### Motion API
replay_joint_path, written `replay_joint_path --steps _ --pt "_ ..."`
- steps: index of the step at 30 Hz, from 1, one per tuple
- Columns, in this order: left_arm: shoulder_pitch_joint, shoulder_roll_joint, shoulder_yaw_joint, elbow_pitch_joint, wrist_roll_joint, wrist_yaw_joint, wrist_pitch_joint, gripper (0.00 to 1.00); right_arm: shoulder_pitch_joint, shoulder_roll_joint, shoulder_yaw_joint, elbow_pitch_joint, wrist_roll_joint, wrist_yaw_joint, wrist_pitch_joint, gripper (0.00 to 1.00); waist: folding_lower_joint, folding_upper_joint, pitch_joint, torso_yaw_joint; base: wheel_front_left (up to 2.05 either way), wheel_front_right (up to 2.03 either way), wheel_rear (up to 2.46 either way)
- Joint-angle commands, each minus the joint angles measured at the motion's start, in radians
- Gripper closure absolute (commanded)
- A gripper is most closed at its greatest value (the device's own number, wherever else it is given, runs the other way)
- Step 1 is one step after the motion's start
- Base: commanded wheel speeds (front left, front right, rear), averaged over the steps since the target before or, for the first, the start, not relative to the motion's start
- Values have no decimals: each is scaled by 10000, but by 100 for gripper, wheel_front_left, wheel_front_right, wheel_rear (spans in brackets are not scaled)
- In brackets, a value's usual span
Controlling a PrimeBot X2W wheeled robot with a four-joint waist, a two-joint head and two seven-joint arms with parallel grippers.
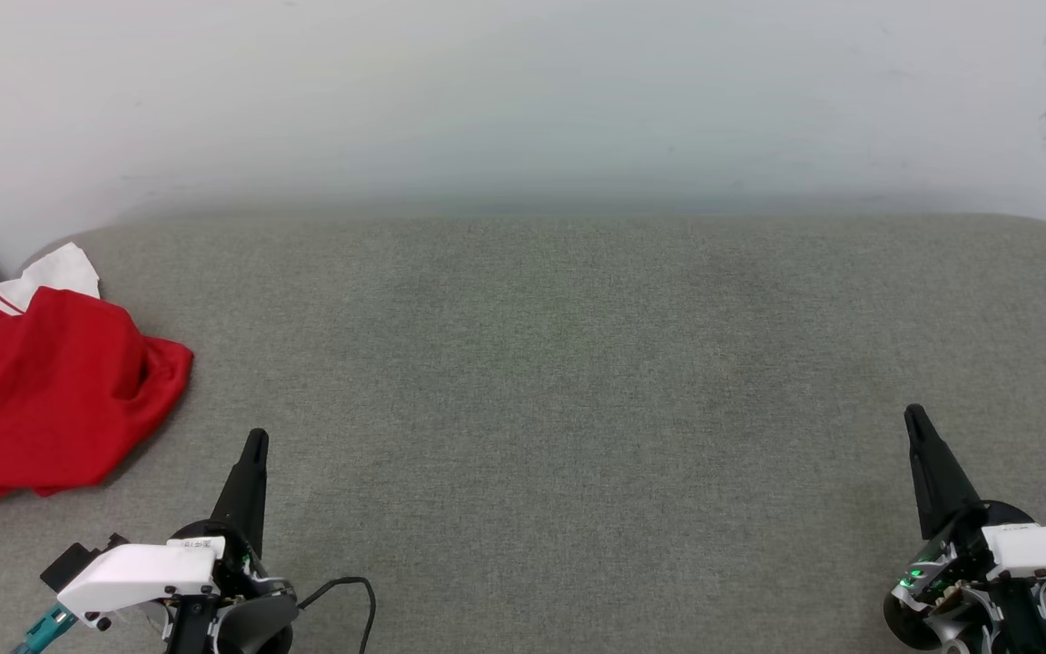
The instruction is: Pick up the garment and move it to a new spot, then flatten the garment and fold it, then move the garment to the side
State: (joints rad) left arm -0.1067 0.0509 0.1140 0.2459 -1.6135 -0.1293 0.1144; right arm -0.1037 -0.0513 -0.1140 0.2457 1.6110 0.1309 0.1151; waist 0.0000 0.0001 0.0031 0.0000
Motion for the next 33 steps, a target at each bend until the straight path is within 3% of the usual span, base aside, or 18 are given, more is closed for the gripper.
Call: replay_joint_path --steps 1,25,26,27,28,33 --pt "-70 -9 19 2 16 -47 25 100 -128 21 9 5 40 -3 7 100 0 -1 0 0 0 0 0" --pt "-70 -10 17 2 15 -47 24 100 -128 21 11 5 40 -3 7 100 0 -1 0 0 0 0 0" --pt "12 -2 -8 22 0 2 -13 0 20 0 -2 24 -7 0 -13 0 0 -1 0 0 0 0 0" --pt "47 -8 -24 84 2 8 -21 100 70 2 3 91 -9 -2 -17 100 0 -1 0 0 0 0 0" --pt "131 -19 -34 182 3 15 -30 0 153 4 7 189 -8 -2 -17 0 0 -1 1 0 0 0 0" --pt "198 -18 -116 -71 117 13 -293 0 257 4 14 72 -131 -2 -281 0 0 -1 8 -3 0 0 0"
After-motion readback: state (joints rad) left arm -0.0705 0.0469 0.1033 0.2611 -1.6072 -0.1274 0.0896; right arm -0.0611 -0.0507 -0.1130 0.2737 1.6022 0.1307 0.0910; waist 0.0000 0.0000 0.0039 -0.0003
